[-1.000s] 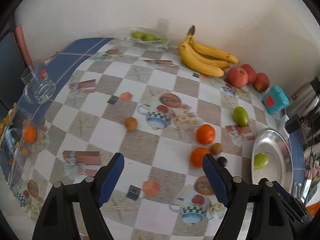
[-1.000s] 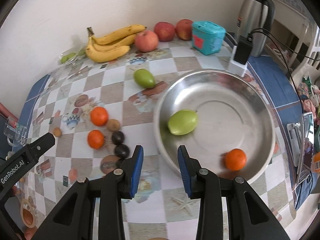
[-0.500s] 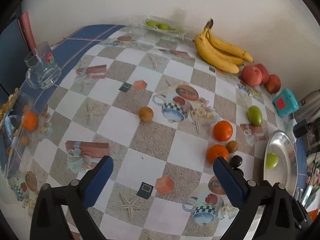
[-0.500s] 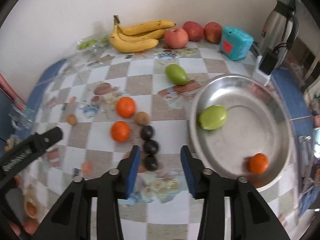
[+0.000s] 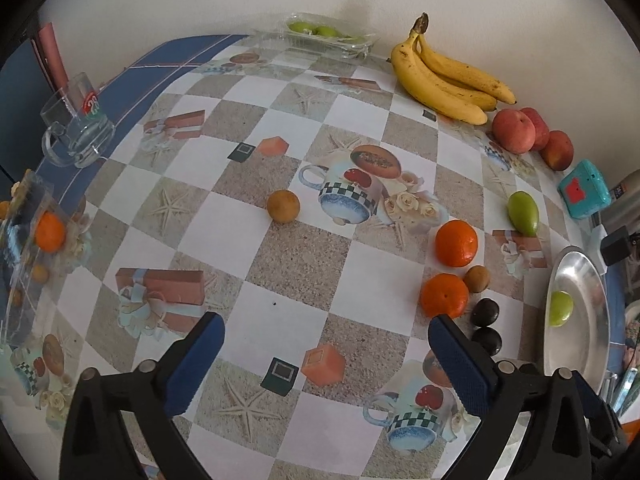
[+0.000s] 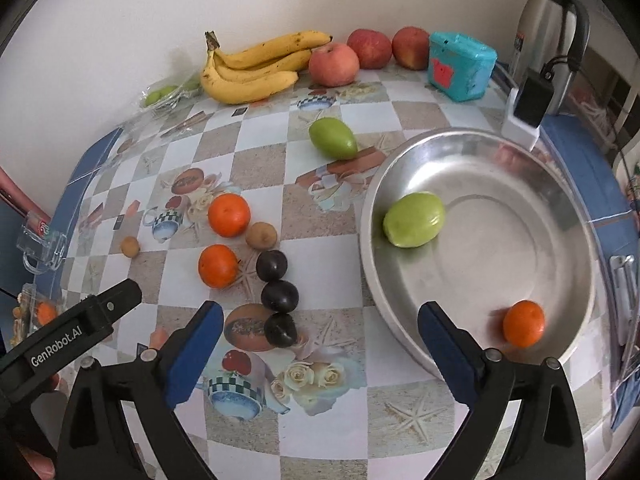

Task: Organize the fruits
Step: 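Move both tools back over the remaining fruit row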

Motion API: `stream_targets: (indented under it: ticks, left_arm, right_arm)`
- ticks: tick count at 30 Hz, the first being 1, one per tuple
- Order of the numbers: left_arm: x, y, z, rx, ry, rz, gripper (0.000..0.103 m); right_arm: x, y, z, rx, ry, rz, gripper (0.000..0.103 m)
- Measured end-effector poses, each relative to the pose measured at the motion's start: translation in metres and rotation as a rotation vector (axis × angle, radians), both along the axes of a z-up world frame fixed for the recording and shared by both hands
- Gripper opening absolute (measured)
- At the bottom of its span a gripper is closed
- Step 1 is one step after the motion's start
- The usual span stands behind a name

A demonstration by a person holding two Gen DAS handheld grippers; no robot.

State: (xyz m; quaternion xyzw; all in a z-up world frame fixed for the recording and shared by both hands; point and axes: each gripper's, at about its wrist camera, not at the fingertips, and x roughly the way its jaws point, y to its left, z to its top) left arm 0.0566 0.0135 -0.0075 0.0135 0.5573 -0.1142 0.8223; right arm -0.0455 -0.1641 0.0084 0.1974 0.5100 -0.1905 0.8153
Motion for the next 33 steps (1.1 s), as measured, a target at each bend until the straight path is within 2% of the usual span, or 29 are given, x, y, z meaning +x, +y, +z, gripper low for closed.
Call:
stream_targets:
  ticks: [5,8,15,22,28,33]
  left_arm:
    - [0.002,-0.001,-0.01,0.015,0.036,0.004,0.103]
    - [0.001,-0.005,-0.018,0.05,0.05,-0.012,0.103]
    - [0.001,-0.007,-0.035,0.082,0.094,-0.011,0.103]
    - [0.002,-0.007,-0.037,0.087,0.095,-0.01,0.103]
    - [0.003,-0.009,-0.04,0.095,0.1,-0.008,0.103]
    - [0.002,-0.009,-0.039,0.088,0.098,-0.014,0.103]
  right_arm:
    - [0.007,0.008,-0.011,0.011,0.032,0.044,0.098]
    - [0.011,0.01,-0.019,0.036,0.05,0.052,0.098]
    - [0.019,0.017,-0.039,0.027,0.125,0.079,0.098]
    - [0.027,0.016,-0.058,0.021,0.174,0.057,0.098]
    - [0.032,0.02,-0.064,-0.045,0.218,0.061,0.098]
    - [0.029,0.021,-0.066,-0.053,0.198,0.065,0.103]
